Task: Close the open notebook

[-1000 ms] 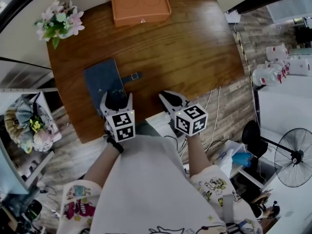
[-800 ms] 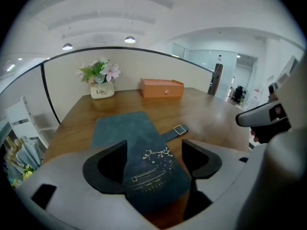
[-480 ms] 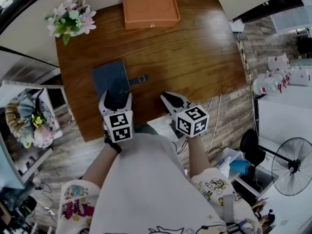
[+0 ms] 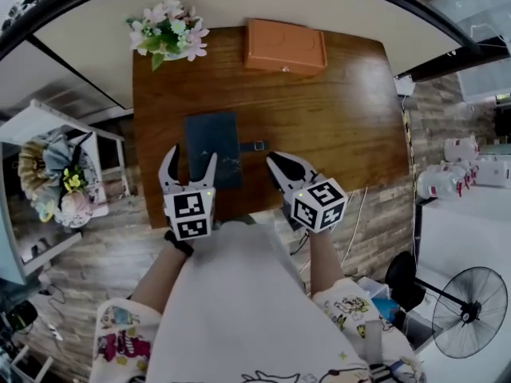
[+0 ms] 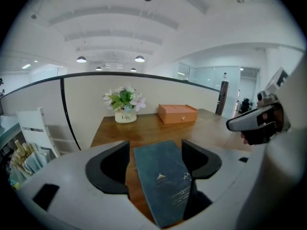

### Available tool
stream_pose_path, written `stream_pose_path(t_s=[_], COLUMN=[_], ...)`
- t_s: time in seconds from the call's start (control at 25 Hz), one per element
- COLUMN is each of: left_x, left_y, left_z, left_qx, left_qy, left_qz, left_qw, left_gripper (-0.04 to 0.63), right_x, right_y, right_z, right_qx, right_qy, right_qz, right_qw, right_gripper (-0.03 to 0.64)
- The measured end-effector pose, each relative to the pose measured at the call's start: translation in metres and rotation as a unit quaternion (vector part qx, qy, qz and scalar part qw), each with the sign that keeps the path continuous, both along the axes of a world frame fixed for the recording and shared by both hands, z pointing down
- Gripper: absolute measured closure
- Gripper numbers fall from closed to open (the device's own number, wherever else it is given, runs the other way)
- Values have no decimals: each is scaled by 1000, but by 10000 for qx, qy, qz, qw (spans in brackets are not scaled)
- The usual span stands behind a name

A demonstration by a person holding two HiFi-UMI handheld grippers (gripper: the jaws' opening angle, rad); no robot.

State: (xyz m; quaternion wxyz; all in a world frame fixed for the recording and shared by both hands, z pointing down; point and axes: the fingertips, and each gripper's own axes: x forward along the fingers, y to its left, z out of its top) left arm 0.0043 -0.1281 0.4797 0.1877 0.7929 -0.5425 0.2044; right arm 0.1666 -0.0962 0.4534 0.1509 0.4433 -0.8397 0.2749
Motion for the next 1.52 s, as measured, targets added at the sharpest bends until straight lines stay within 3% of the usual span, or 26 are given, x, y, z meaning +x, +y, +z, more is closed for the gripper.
stream_pose_path(t_s=[0.24, 0.48, 0.72, 1.04, 1.52], left_x=[-37, -74, -101, -110, -94], left_y=[-4, -3, 7, 20, 31], left_z=[-44, -86, -119, -144, -150], left_qx=[459, 776, 980, 1225, 1208], left_qy=[252, 803, 1195, 1299, 1527], left_qz=[-214, -552, -599, -284, -100], left_qw=[9984, 9922, 9862, 9835, 9808], left_gripper=[272, 327, 395, 534, 591], right_x=[-37, -66, -81, -77, -59], right_y=[-16, -26, -28, -24, -11], right_z=[-35, -65, -88, -114, -121], right_qx=[487, 894, 1240, 1749, 2044], right_qy=[-17, -74, -14, 105, 145], right_qz=[-436, -736, -937, -799, -374], right_qw=[9979, 9932, 9878, 9813, 9781], right_gripper=[592, 592, 592, 598, 617])
